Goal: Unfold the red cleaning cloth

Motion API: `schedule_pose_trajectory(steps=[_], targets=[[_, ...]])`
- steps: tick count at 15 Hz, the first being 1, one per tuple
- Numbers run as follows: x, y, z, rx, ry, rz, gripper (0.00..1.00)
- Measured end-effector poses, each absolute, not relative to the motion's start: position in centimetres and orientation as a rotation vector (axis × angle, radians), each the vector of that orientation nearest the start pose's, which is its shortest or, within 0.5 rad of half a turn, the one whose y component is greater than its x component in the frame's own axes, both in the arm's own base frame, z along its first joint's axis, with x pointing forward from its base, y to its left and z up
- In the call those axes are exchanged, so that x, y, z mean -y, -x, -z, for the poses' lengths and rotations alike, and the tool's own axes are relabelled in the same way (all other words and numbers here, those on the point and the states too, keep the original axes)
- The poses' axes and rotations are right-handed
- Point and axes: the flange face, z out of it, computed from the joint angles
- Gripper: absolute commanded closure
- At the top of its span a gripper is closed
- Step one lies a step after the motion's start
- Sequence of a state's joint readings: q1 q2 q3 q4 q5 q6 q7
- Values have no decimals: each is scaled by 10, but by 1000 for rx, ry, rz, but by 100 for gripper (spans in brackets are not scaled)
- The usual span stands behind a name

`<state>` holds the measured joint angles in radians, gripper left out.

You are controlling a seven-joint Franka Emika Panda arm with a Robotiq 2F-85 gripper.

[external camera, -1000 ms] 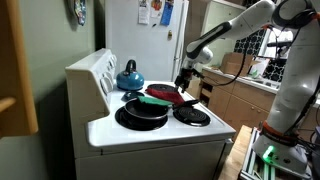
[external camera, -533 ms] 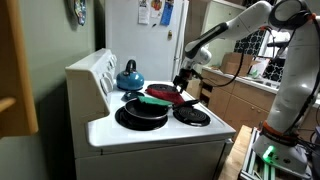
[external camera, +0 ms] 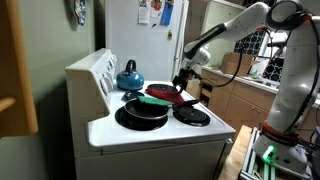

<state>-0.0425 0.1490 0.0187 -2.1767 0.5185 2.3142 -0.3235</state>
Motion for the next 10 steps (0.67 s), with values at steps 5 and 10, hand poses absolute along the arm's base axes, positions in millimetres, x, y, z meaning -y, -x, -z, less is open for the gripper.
schedule_pose_trajectory(steps=[5, 10], targets=[[7, -555, -321, -88, 2763, 72, 54], [10, -555, -318, -95, 2762, 67, 92]])
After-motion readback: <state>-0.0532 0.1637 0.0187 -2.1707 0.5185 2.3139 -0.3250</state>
